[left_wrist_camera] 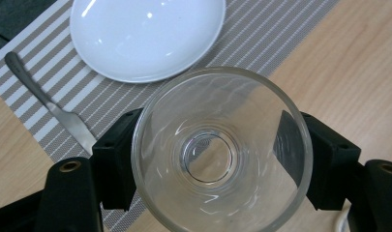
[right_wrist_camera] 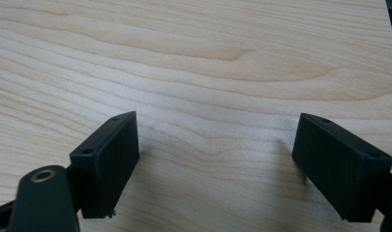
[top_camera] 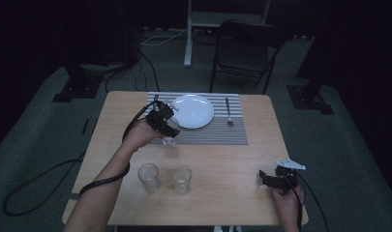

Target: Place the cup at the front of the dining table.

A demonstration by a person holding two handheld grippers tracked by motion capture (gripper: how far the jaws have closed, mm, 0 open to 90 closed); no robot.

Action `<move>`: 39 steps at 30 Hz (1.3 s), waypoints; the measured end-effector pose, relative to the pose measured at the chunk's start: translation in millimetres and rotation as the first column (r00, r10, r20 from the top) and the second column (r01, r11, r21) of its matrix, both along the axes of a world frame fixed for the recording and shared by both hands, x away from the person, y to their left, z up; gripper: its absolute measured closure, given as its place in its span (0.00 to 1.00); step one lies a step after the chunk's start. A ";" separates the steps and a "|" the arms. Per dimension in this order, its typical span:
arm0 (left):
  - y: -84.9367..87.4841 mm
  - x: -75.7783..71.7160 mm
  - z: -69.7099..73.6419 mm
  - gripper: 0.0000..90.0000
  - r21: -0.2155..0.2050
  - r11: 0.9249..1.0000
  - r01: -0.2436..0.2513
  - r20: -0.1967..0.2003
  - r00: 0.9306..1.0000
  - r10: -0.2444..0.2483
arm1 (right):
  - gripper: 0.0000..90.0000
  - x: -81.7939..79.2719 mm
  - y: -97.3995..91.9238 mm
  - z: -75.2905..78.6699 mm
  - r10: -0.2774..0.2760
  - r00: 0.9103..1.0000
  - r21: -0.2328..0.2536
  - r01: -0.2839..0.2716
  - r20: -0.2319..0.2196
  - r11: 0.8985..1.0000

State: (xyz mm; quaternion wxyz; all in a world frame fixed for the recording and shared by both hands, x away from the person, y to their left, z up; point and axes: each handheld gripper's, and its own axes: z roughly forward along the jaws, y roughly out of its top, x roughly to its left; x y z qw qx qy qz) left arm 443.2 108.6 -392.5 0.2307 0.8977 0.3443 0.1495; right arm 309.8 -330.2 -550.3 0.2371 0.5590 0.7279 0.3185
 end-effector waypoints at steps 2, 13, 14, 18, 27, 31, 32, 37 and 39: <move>1.3 3.5 -0.5 0.32 0.000 1.000 -0.014 0.003 1.000 0.014 | 0.18 0.0 0.0 0.0 0.000 1.000 0.000 0.000 0.000 1.000; 4.7 22.7 -5.2 0.32 0.004 0.999 -0.050 0.002 0.999 0.050 | 0.18 0.0 0.1 0.0 0.000 1.000 -0.001 0.000 0.000 1.000; 5.1 24.7 -5.5 0.32 0.006 0.998 -0.057 0.006 0.998 0.057 | 0.18 0.0 0.1 0.0 0.000 1.000 -0.001 0.000 0.000 1.000; 10.0 33.4 -6.3 0.32 -0.010 0.997 -0.083 0.007 0.997 0.083 | 0.18 0.0 0.1 0.0 0.000 1.000 0.000 0.000 0.000 1.000; 20.4 49.6 -13.2 0.32 -0.030 0.993 -0.117 -0.003 0.993 0.117 | 0.18 -0.1 0.1 0.0 0.000 1.000 -0.001 0.000 0.000 1.000; 22.7 55.7 -13.7 0.32 -0.032 0.991 -0.128 -0.003 0.992 0.128 | 0.18 -0.1 0.1 0.0 0.000 1.000 0.000 0.000 0.000 1.000; 23.5 58.2 -14.0 0.32 -0.033 0.991 -0.132 0.004 0.991 0.133 | 0.18 -0.1 0.1 0.0 0.000 1.000 -0.001 0.000 0.000 1.000; 28.8 66.2 -16.7 0.32 -0.070 0.988 -0.137 -0.021 0.991 0.136 | 0.18 -0.1 0.1 0.0 0.000 1.000 -0.001 0.000 0.000 1.000; 29.0 69.1 -18.7 0.32 -0.070 0.987 -0.143 -0.008 0.990 0.143 | 0.18 0.0 0.0 0.0 0.000 1.000 -0.001 0.000 0.000 1.000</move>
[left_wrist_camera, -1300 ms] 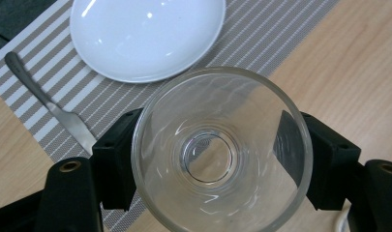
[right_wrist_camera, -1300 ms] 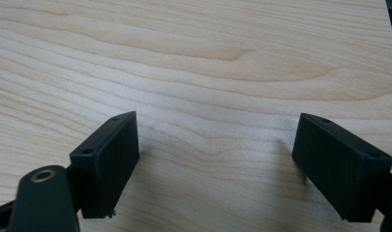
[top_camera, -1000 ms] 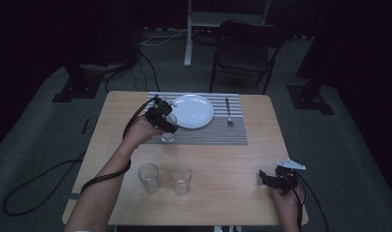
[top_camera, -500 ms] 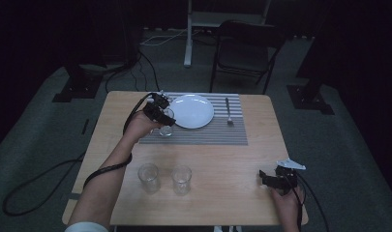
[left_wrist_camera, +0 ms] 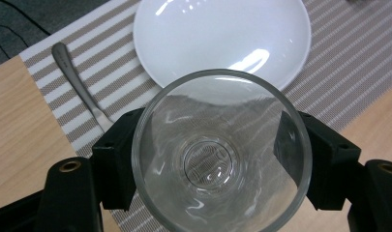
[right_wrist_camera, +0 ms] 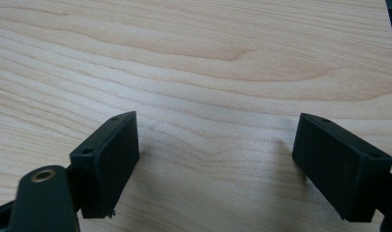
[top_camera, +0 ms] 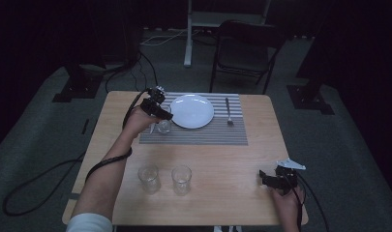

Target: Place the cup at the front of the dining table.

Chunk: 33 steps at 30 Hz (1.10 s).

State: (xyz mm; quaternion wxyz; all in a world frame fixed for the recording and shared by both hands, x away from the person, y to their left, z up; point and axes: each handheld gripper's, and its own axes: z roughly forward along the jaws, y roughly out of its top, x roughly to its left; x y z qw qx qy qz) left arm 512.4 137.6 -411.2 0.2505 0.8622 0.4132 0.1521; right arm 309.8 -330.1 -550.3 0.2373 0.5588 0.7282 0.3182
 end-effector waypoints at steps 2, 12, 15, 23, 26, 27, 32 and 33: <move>-1.6 5.4 -2.7 0.32 0.022 1.000 -0.015 0.009 1.000 0.015 | 0.18 0.0 0.0 0.0 0.000 1.000 0.000 0.000 0.000 1.000; -6.0 18.6 -16.0 0.32 0.032 0.999 -0.007 -0.022 1.000 0.008 | 0.19 -0.5 0.4 0.0 -0.004 1.000 0.000 0.004 -0.001 1.000; -3.9 21.2 -22.2 0.32 0.035 0.999 -0.016 -0.034 0.999 0.017 | 0.19 -0.5 0.4 0.0 -0.005 1.000 0.000 0.005 -0.001 1.000; -0.8 24.5 -27.2 0.32 0.035 0.999 0.010 -0.037 0.999 -0.009 | 0.19 -0.5 0.3 0.0 -0.004 1.000 0.000 0.004 -0.001 1.000; -0.3 25.3 -28.3 0.32 0.024 1.000 0.013 -0.042 0.999 -0.012 | 0.19 -0.5 0.4 0.0 -0.004 1.000 0.000 0.004 -0.001 1.000; -1.7 24.7 -29.4 0.32 0.023 1.000 0.020 -0.033 0.999 -0.020 | 0.19 -0.5 0.4 0.0 -0.004 1.000 0.000 0.004 0.000 1.000; -1.1 25.8 -30.1 0.32 0.015 1.000 0.013 -0.036 0.999 -0.013 | 0.19 -0.5 0.4 0.0 -0.004 1.000 0.000 0.004 0.000 1.000; 0.5 25.7 -30.8 0.32 0.011 1.000 0.007 -0.037 0.999 -0.007 | 0.19 -0.5 0.4 0.0 -0.004 1.000 0.000 0.004 0.000 1.000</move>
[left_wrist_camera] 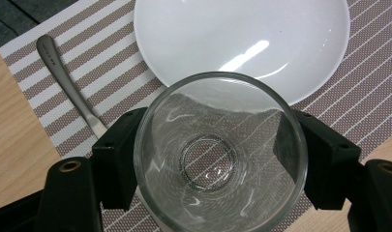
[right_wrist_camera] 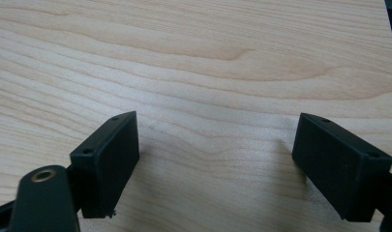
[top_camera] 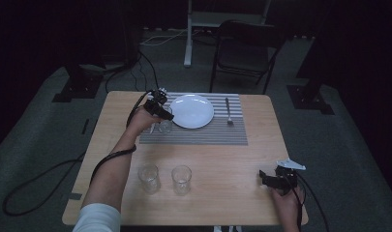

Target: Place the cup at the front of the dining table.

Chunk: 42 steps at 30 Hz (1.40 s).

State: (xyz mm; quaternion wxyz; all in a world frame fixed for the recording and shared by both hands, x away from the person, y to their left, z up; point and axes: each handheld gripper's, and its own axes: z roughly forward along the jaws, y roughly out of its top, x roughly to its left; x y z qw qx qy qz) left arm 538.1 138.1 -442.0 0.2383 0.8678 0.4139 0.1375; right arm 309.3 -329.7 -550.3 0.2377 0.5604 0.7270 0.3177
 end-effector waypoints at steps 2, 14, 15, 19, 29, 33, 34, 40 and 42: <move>1.5 -1.1 -1.2 0.32 -0.011 1.000 0.000 0.008 1.000 0.000 | 0.19 0.0 0.0 0.0 0.000 1.000 0.000 0.000 0.000 1.000; 2.9 -2.8 -5.5 0.19 -0.017 1.000 -0.017 -0.030 0.999 0.016 | 0.19 -0.1 0.2 0.0 -0.001 1.000 -0.001 0.001 0.001 1.000; 2.5 -3.6 -6.1 0.17 -0.013 1.000 -0.015 -0.021 1.000 0.015 | 0.19 -0.1 0.1 0.0 -0.001 1.000 -0.001 0.001 0.001 1.000; 4.7 -6.2 -9.4 0.11 -0.031 0.999 -0.019 -0.012 1.000 0.019 | 0.19 -0.1 0.1 0.0 -0.001 1.000 -0.001 0.001 0.001 1.000; 15.4 -17.2 -24.3 0.11 -0.092 0.996 0.022 0.043 0.999 -0.018 | 0.19 -0.1 0.1 0.0 -0.001 1.000 -0.001 0.001 0.001 1.000; 18.2 -20.1 -27.2 0.11 -0.077 0.997 0.025 0.035 0.999 -0.023 | 0.19 -0.1 0.1 0.0 -0.001 1.000 -0.001 0.001 0.001 1.000; 19.0 -21.1 -28.5 0.11 -0.078 0.997 0.025 0.034 0.999 -0.023 | 0.19 -0.1 0.2 0.0 -0.001 1.000 0.000 0.001 0.000 1.000; 24.9 -26.5 -34.6 0.11 -0.081 0.997 0.006 0.029 1.000 -0.003 | 0.19 -0.1 0.1 0.0 -0.001 1.000 -0.001 0.001 0.001 1.000; 25.5 -27.7 -37.3 0.11 -0.092 0.996 0.001 0.009 1.000 -0.001 | 0.19 -0.1 0.1 0.0 -0.001 1.000 -0.001 0.001 0.001 1.000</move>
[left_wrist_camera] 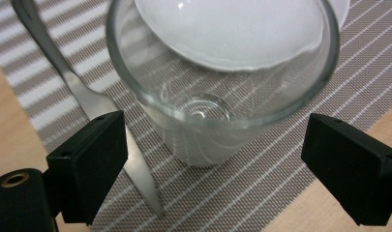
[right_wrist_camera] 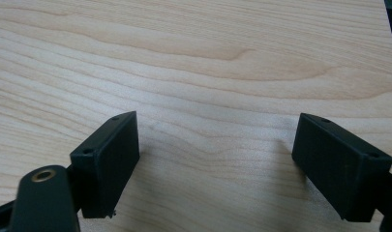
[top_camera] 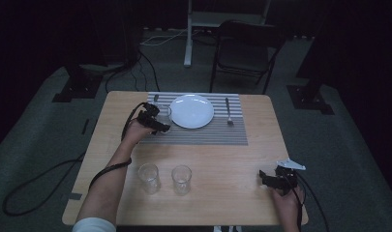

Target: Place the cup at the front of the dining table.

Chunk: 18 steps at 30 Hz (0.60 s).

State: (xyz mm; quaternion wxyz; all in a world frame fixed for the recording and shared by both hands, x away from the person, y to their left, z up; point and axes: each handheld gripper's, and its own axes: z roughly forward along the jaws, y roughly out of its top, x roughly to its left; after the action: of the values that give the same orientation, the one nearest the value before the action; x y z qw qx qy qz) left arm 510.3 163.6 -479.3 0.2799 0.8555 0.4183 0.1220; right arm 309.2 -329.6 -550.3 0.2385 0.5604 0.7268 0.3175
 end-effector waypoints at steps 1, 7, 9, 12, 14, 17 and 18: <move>-0.5 -1.4 -1.7 0.11 0.011 1.000 0.005 -0.002 1.000 -0.005 | 0.19 0.0 0.0 0.0 0.000 1.000 0.000 0.000 0.000 1.000; 3.0 -6.9 -5.9 0.11 0.014 1.000 0.010 -0.007 1.000 -0.010 | 0.19 0.0 0.0 0.0 0.000 1.000 0.000 0.000 0.000 1.000; 4.3 -10.0 -5.7 0.11 0.022 1.000 0.006 0.002 1.000 -0.006 | 0.19 0.0 0.0 0.0 0.000 1.000 0.000 0.000 0.000 1.000; 6.5 -13.7 -6.7 0.11 0.025 1.000 0.008 -0.002 1.000 -0.008 | 0.19 0.0 0.1 0.0 -0.001 1.000 0.000 0.001 0.000 1.000; 7.8 -15.9 -8.8 0.11 0.033 0.999 0.007 -0.004 1.000 -0.007 | 0.19 0.0 0.1 0.0 -0.001 1.000 0.000 0.001 0.000 1.000; 11.2 -18.2 -10.9 0.11 0.041 0.999 -0.004 0.006 1.000 0.004 | 0.19 0.0 0.0 0.0 -0.001 1.000 0.000 0.001 0.000 1.000; 13.1 -19.0 -11.4 0.11 0.036 0.999 -0.008 0.006 1.000 0.008 | 0.19 0.0 0.0 0.0 0.000 1.000 0.000 0.000 0.000 1.000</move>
State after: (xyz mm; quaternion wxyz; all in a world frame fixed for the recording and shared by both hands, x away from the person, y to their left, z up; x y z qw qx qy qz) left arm 491.4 176.8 -490.7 0.2652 0.8584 0.4185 0.1333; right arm 309.2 -329.6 -550.3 0.2384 0.5606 0.7267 0.3176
